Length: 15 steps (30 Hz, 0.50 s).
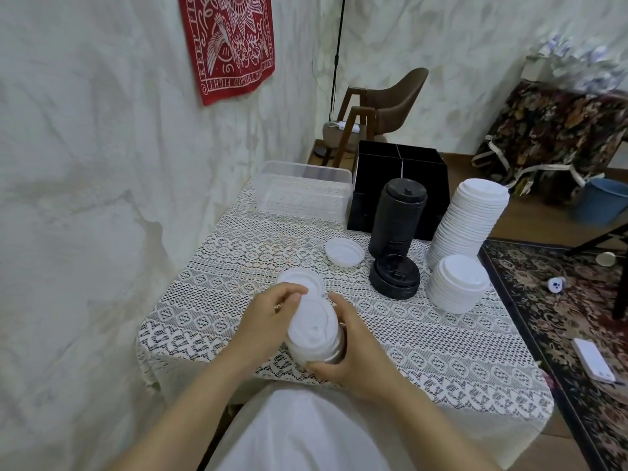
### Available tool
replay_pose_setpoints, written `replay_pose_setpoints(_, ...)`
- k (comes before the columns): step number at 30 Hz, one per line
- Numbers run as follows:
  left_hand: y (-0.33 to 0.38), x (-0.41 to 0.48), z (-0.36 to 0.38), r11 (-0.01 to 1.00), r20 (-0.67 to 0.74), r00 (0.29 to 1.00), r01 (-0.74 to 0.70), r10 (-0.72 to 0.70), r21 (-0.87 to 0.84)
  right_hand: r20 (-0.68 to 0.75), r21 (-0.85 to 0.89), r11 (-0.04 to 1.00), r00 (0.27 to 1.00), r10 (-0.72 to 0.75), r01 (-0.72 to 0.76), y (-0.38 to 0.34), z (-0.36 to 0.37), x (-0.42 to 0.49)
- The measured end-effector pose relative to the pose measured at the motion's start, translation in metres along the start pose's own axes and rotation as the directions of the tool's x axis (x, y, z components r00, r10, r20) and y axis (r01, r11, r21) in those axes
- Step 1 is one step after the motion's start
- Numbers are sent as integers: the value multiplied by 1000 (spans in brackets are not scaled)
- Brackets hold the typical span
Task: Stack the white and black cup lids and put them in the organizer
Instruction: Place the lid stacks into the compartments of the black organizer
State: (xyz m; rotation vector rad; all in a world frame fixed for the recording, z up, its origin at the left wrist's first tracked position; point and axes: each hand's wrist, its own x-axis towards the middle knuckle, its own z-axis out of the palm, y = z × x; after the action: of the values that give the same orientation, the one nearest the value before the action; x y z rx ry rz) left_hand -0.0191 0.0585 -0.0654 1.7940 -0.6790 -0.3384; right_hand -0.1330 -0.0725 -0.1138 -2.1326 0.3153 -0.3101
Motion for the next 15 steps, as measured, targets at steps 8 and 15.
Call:
replay_pose_setpoints(8, -11, -4, 11, 911, 26, 987, -158, 160, 381, -2, -43, 998, 999, -44, 43, 1, 0, -1)
replay_pose_setpoints(15, -13, -11, 7, 912, 161, 981, -162, 108, 376, -18, -12, 999, 999, -37, 37, 4, 0, -1)
